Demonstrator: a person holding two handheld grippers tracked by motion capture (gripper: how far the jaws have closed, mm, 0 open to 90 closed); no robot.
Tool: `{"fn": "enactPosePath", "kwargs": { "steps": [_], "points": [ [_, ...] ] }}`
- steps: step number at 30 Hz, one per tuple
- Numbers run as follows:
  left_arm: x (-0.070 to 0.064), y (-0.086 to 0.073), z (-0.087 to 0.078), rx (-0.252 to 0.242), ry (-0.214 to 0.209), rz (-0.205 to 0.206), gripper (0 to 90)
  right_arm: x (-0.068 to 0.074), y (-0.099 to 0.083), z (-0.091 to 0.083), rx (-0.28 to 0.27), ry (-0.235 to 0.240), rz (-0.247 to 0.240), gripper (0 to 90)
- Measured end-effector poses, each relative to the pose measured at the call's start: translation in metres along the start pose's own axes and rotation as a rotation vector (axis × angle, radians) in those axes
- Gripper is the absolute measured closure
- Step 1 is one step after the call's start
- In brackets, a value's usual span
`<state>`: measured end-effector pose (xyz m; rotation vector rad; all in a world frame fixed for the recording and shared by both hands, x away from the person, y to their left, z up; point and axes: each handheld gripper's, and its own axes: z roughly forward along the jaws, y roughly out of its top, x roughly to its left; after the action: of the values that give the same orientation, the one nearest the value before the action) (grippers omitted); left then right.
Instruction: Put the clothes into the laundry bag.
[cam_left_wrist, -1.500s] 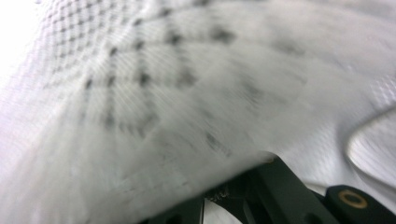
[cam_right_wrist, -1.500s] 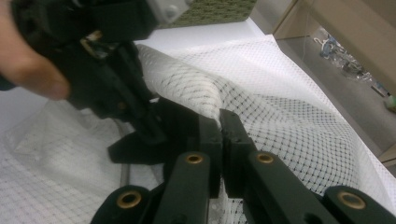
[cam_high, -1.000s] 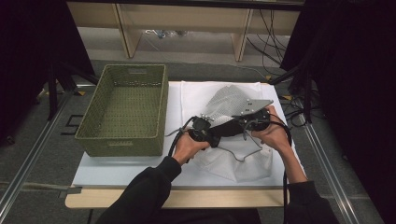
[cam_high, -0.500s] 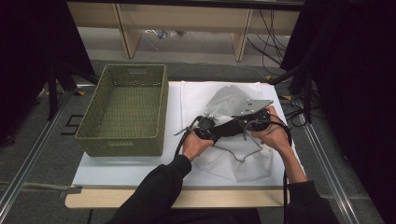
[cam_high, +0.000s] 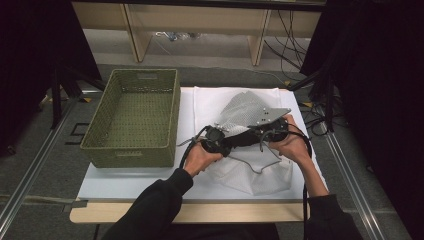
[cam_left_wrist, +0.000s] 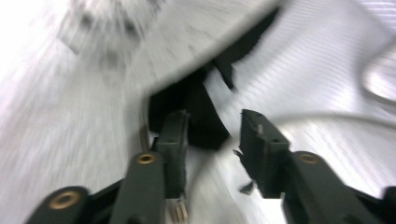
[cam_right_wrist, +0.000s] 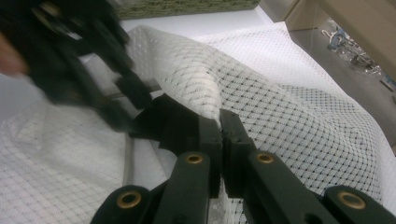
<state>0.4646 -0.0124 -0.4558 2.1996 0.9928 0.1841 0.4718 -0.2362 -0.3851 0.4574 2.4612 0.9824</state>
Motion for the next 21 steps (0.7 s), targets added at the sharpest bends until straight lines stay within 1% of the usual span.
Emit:
{"fn": "enactPosePath", "kwargs": {
  "steps": [1,2,5,6,7,8,9,10,11,12,13,14,15,16,17,18,19,20,21],
  "points": [
    [-0.002,-0.004,-0.007,0.004,-0.011,0.011,57.0,0.000,0.000,0.001,0.000,0.005,-0.007,89.5],
    [-0.003,-0.007,-0.013,0.014,-0.010,0.028,55.7,0.000,0.000,0.001,-0.001,0.004,-0.015,89.5],
    [-0.006,-0.017,-0.025,0.065,-0.015,0.065,51.8,0.002,0.001,0.002,0.007,0.003,-0.004,89.5],
    [-0.007,-0.020,-0.026,0.066,-0.011,0.063,50.6,0.002,0.001,0.002,0.006,0.004,-0.005,89.5],
    [-0.006,-0.022,-0.025,0.074,-0.004,0.072,49.9,0.002,0.001,0.002,0.003,0.009,-0.019,89.5],
    [-0.003,-0.023,-0.025,0.100,-0.007,0.088,50.4,0.002,0.001,0.002,0.005,0.010,-0.017,89.5],
    [-0.001,-0.025,-0.023,0.111,-0.013,0.092,51.4,0.003,0.001,0.002,0.008,0.006,-0.006,89.5],
    [0.001,-0.026,-0.021,0.117,-0.024,0.088,53.8,0.003,0.001,0.002,0.008,0.006,-0.006,89.5],
    [0.001,-0.028,-0.019,0.114,-0.028,0.087,60.1,0.003,0.001,0.002,0.007,0.006,-0.007,89.5],
    [0.002,-0.029,-0.019,0.129,-0.029,0.111,66.8,0.003,0.001,0.001,0.008,0.007,-0.006,89.5],
    [0.002,-0.031,-0.019,0.132,-0.015,0.127,75.0,0.003,0.001,0.001,0.005,0.003,-0.009,89.5],
    [0.002,-0.033,-0.019,0.138,0.010,0.148,81.4,0.003,0.001,0.001,0.004,0.004,-0.009,89.5],
    [0.004,-0.035,-0.020,0.140,0.008,0.149,85.2,0.003,0.001,0.001,0.003,0.006,-0.009,89.5],
    [0.006,-0.037,-0.022,0.138,-0.011,0.143,87.4,0.003,0.001,0.001,0.004,0.004,-0.010,89.5],
    [0.006,-0.039,-0.026,0.138,-0.013,0.143,88.3,0.004,0.001,0.001,0.007,0.004,-0.008,89.5],
    [0.007,-0.042,-0.029,0.139,-0.013,0.150,88.7,0.003,0.001,0.002,0.001,0.009,-0.029,89.5],
    [0.008,-0.045,-0.034,0.140,-0.019,0.152,88.9,0.004,0.001,0.001,0.005,0.014,-0.028,89.5],
    [0.008,-0.048,-0.039,0.131,-0.022,0.144,88.9,0.006,0.001,0.001,0.010,0.008,-0.018,89.5],
    [0.008,-0.051,-0.044,0.144,-0.033,0.138,88.9,0.007,0.002,0.001,0.011,0.012,-0.019,89.5]
  ]
}}
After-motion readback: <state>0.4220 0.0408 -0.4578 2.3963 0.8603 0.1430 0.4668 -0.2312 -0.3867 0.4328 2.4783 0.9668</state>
